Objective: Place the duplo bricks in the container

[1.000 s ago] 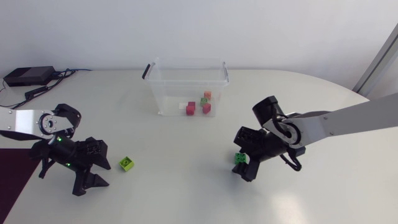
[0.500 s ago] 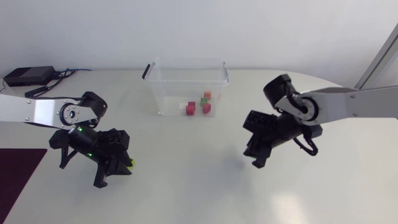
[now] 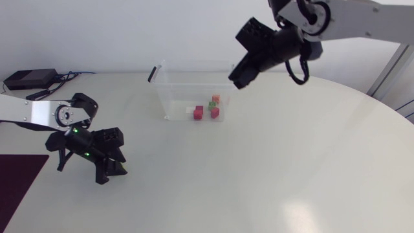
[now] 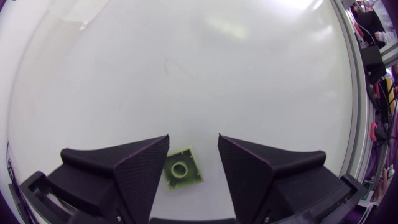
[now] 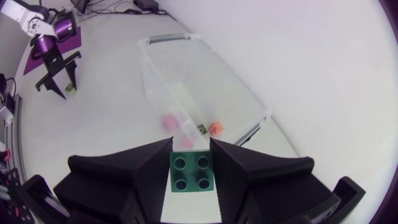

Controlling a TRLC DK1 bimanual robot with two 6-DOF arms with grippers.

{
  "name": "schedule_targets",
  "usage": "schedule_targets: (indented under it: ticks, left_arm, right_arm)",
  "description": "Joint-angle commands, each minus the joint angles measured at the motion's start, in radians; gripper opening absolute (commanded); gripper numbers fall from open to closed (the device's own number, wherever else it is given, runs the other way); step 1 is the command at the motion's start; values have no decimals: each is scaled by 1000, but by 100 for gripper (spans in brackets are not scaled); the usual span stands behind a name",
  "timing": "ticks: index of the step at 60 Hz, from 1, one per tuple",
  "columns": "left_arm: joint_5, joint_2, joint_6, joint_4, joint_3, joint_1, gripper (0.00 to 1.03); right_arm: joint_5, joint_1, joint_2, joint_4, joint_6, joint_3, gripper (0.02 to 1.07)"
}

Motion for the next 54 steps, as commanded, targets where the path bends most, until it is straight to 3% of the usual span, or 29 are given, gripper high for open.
schedule_targets:
  ticks: [1,10,12,14,16,18,19,20,28,36,41,44,54]
  left_arm:
    - [3,-65,25,-5,17,49,65]
    - [12,-65,117,-2,8,103,71]
    - [21,-65,126,-2,5,111,73]
    - [28,-63,137,-4,2,115,75]
    - [28,-33,160,-8,-12,112,75]
    - [28,0,174,-14,-15,108,75]
    - [28,13,183,-14,-17,106,76]
    - [26,26,194,-13,-18,106,77]
    - [29,99,223,-11,13,94,78]
    - [17,144,139,6,31,43,76]
    - [18,171,94,-1,62,28,48]
    - [41,174,80,6,68,23,23]
    - [67,156,38,-43,111,-30,19]
  right_arm:
    - [6,27,127,-33,47,138,7]
    - [33,48,334,-59,97,416,7]
    - [52,51,383,-61,106,469,12]
    - [56,53,423,-75,111,517,26]
    - [61,56,478,-115,113,583,59]
    - [64,57,516,-158,114,633,101]
    - [64,59,524,-165,114,641,107]
    - [64,59,529,-170,114,644,102]
    - [61,61,418,-107,122,500,102]
    - [73,65,257,-52,117,314,102]
    - [78,68,142,-7,116,175,102]
    - [84,73,70,30,113,81,102]
    - [104,80,-168,92,87,-187,102]
